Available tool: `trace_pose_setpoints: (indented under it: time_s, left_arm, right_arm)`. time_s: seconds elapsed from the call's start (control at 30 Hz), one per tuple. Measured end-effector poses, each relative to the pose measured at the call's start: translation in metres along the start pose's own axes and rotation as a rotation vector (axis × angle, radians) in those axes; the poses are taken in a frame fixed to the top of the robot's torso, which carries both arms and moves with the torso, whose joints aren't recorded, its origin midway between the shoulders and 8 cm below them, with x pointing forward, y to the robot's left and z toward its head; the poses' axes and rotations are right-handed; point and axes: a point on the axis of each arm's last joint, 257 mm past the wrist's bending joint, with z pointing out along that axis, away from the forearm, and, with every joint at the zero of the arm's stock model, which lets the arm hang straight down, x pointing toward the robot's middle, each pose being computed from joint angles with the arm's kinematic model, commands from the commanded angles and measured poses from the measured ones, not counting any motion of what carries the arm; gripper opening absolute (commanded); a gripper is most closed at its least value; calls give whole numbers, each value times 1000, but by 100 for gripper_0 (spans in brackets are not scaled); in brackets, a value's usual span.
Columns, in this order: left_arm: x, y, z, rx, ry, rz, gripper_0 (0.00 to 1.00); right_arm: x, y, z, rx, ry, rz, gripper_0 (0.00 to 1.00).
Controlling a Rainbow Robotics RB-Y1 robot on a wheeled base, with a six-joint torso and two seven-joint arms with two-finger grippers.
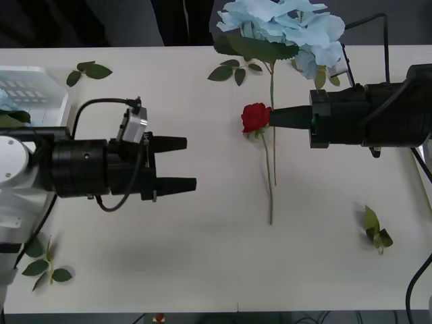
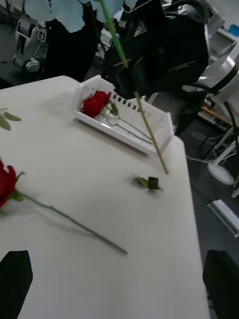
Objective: Place the red flowers into the right box and the blue flowers into the left box. If a person shows an open palm, hand one flower to the person first, then continue sorting.
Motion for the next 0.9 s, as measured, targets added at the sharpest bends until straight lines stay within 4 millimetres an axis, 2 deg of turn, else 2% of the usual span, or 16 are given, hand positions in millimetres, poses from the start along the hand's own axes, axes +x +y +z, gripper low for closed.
trace_pose_setpoints:
  time_s: [0.17,0.33,0.53,0.9]
  left_arm:
    - [12,-33,41,64,-50,-82,100]
    - [8,-50,74,82,-98,-119,100]
    - [-3,-52,103,52,-147,-129,100]
    - [-17,-46,135,-18,-180,-97,98]
  right_arm:
    - [0,0,0,0,0,0,0]
    - [0,0,0,-2,-1,1,0]
    - [-2,4,0,-14,-8,2,0]
    - [-2,4,0,-15,-8,2,0]
